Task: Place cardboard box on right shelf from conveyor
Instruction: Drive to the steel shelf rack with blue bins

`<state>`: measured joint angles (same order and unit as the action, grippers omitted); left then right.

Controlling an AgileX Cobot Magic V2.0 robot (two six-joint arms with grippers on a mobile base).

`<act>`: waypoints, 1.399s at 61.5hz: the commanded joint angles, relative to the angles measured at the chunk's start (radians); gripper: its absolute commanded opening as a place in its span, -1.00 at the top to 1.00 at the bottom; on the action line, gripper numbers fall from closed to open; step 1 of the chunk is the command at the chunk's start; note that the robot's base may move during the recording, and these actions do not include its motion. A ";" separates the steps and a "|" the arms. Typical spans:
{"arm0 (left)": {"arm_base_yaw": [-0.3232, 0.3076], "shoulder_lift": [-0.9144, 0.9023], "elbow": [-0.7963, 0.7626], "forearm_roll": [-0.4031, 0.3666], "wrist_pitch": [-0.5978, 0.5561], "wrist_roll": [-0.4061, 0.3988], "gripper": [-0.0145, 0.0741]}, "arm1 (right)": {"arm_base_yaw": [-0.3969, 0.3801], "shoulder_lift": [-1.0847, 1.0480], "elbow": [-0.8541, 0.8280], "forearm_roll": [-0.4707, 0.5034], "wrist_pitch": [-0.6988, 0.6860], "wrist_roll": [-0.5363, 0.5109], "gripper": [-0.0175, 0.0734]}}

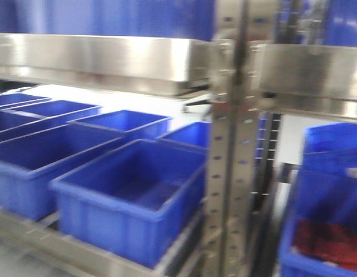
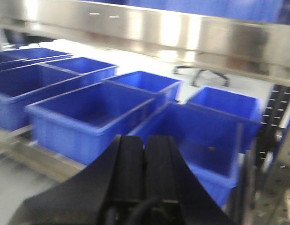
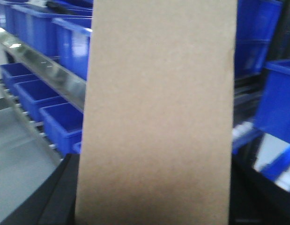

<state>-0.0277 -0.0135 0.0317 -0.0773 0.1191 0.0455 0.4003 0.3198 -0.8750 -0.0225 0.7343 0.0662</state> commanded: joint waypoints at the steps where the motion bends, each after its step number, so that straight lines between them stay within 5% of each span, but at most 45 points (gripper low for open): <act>1: -0.004 -0.015 0.010 -0.006 -0.085 0.000 0.94 | -0.007 0.017 -0.027 -0.005 -0.101 -0.011 0.12; 86: -0.006 -0.013 0.010 -0.006 -0.085 0.000 0.94 | -0.007 0.017 -0.027 -0.005 -0.101 -0.011 0.12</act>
<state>-0.0277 -0.0135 0.0317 -0.0773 0.1191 0.0455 0.4003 0.3198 -0.8750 -0.0225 0.7343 0.0662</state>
